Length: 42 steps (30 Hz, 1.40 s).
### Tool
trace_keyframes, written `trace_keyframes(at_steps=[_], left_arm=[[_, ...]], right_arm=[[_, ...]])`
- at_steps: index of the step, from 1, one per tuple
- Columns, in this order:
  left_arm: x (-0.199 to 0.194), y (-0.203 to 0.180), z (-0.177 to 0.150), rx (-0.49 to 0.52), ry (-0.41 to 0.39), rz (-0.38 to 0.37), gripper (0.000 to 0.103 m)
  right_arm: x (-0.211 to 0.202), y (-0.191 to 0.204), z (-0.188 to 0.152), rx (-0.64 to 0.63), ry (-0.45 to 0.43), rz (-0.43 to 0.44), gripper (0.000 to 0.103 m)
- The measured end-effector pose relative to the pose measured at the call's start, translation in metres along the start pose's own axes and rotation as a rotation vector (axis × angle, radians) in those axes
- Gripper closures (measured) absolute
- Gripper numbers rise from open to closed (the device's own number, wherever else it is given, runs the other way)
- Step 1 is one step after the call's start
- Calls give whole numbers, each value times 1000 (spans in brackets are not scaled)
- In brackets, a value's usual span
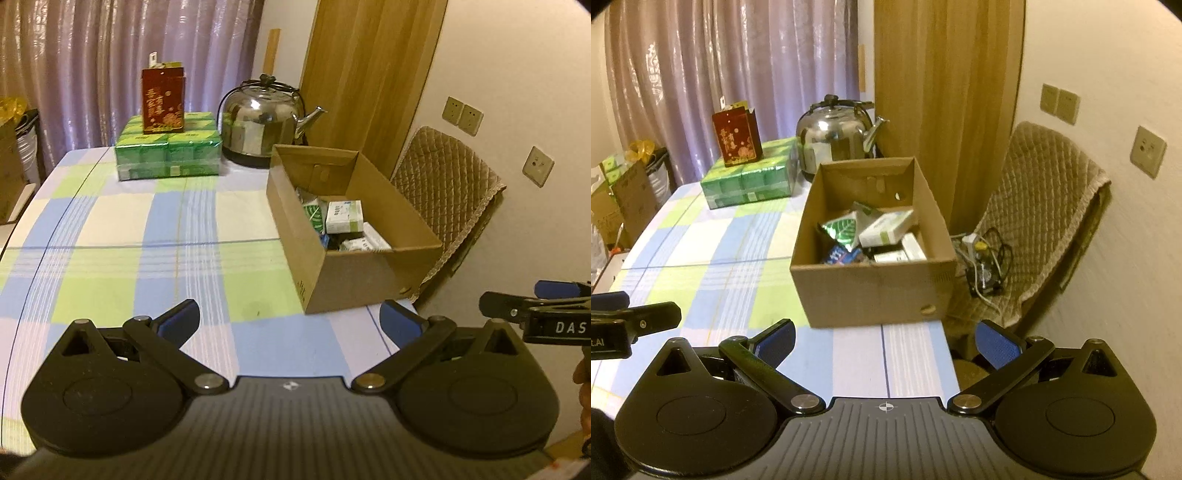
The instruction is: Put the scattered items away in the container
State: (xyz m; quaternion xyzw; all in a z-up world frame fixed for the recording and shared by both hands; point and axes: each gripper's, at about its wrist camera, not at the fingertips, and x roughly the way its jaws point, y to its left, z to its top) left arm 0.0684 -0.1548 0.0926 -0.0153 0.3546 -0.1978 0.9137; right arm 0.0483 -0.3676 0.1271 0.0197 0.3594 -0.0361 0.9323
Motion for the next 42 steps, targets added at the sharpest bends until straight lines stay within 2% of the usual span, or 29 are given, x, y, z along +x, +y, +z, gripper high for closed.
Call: trace_keyframes(at_steps=[13, 30, 42], left_arm=[[-27, -3, -33, 32, -19, 19, 1], [-45, -11, -31, 71, -62, 24, 1], [-45, -1, -31, 26, -88, 29, 1]], right_arm=[[-28, 15, -26, -29, -27, 2, 2], [-43, 32, -25, -60, -67, 9, 2], [-38, 36, -27, -67, -54, 10, 2]])
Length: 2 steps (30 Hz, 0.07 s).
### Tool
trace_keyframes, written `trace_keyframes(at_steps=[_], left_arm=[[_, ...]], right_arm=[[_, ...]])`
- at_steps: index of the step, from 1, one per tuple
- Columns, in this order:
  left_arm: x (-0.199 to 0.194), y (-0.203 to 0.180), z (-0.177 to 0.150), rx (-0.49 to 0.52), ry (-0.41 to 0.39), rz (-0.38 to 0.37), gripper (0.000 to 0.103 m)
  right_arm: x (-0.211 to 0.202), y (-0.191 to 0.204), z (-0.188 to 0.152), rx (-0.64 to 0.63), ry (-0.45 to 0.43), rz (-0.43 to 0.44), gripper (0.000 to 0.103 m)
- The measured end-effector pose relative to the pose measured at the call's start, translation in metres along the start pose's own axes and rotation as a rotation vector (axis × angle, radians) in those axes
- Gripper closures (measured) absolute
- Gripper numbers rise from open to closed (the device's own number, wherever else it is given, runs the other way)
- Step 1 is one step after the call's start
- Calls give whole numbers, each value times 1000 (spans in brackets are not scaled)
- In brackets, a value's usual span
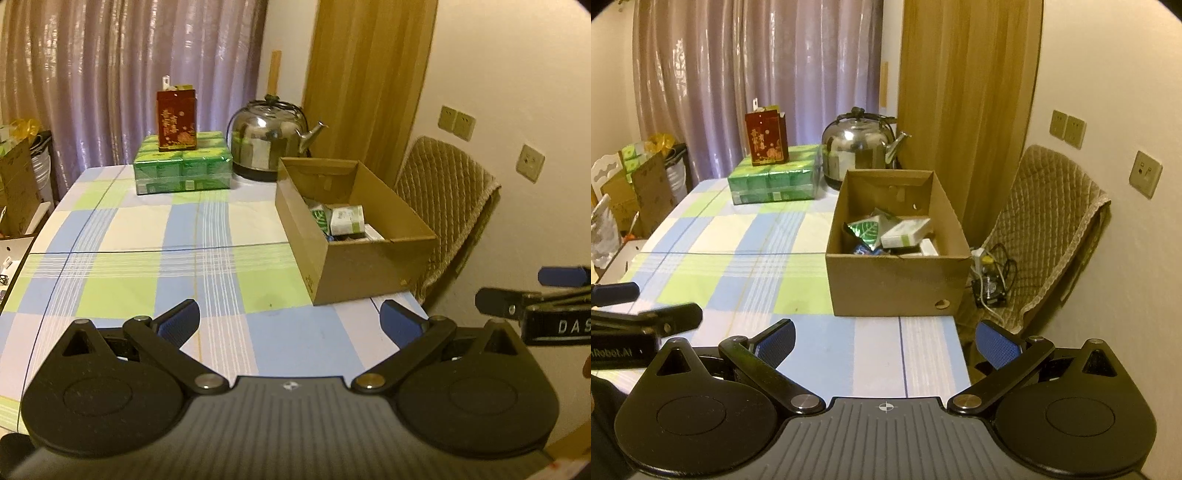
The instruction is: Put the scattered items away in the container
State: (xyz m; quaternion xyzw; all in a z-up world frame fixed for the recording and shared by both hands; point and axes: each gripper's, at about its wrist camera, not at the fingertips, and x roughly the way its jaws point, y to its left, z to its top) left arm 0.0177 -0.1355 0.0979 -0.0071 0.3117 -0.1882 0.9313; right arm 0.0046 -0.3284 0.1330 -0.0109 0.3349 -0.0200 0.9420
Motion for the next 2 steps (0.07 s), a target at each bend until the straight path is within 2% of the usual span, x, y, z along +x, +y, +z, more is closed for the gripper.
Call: trace_keyframes(at_steps=[2], left_arm=[[1, 2, 0, -3, 0, -8, 1]], right_arm=[[2, 1, 0, 0, 4, 0, 2]])
